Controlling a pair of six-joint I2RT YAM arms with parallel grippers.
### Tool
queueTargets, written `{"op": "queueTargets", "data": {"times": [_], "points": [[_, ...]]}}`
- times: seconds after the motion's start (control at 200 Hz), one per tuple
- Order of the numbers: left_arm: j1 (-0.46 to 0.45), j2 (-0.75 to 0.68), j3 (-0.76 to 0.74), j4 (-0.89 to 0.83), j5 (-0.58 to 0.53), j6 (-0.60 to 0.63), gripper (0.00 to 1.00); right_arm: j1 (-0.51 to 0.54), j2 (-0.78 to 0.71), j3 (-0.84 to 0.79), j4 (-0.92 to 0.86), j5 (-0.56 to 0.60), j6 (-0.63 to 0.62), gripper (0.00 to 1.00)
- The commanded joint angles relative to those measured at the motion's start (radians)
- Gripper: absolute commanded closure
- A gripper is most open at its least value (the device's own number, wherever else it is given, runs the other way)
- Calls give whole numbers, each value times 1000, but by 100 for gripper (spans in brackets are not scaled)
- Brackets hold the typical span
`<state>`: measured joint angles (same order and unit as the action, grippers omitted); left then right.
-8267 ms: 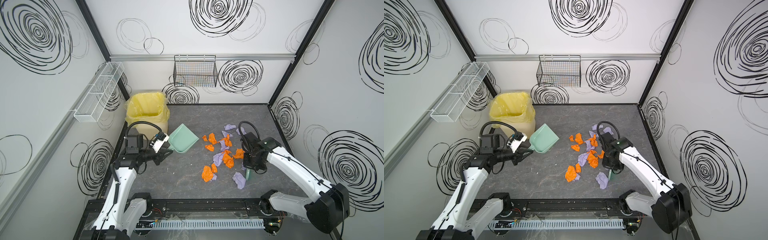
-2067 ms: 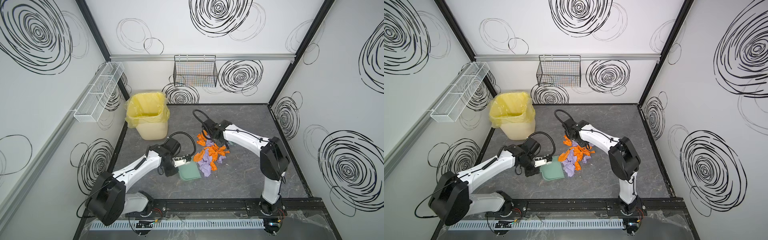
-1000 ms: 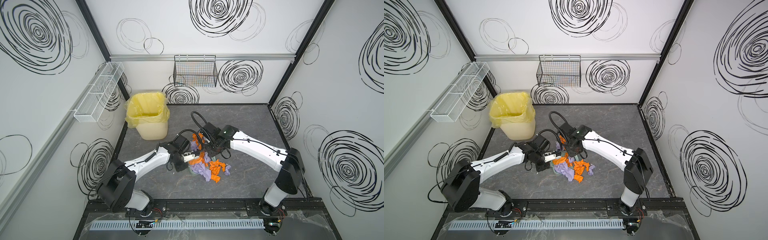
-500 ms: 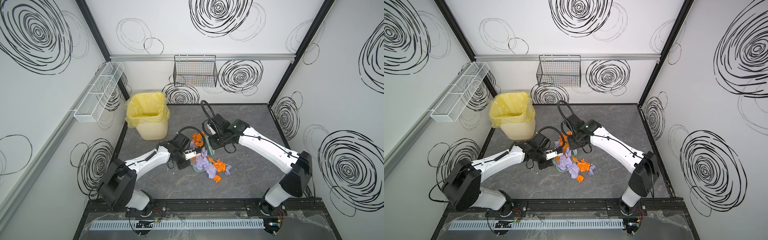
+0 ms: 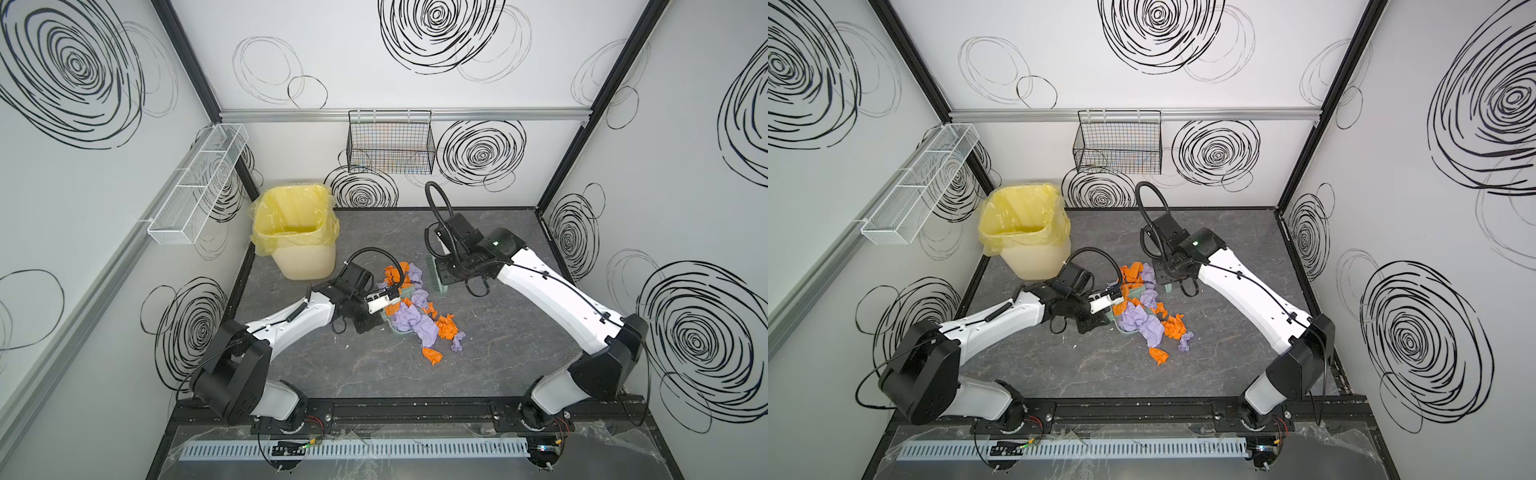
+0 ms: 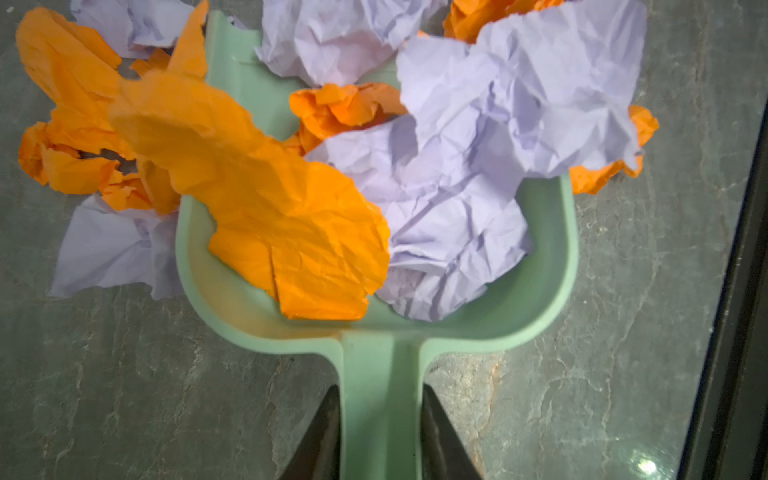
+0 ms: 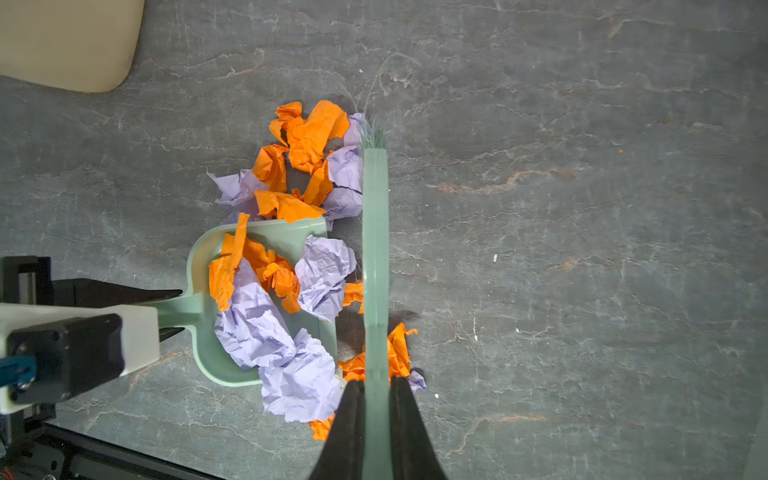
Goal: Sweep away the paper scraps from the table
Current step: 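Lift the filled dustpan toward the bin while the right gripper draws back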
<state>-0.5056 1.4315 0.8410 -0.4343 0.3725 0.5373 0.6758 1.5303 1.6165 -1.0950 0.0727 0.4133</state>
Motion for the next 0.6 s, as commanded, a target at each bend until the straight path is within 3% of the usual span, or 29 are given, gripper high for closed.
{"op": "queueTargets", "data": {"times": [0.0,0.325,0.595], "points": [[23,-37,-2,48,70,18,100,-23,-98,-15,-1,79,20,100],[75,-121,124,-126,111,61,100,-148,-300,-244,118,34,-2,100],[124,-139,309,-354,83,153,100,-165,-360,-366,163,1,-2,100]]}}
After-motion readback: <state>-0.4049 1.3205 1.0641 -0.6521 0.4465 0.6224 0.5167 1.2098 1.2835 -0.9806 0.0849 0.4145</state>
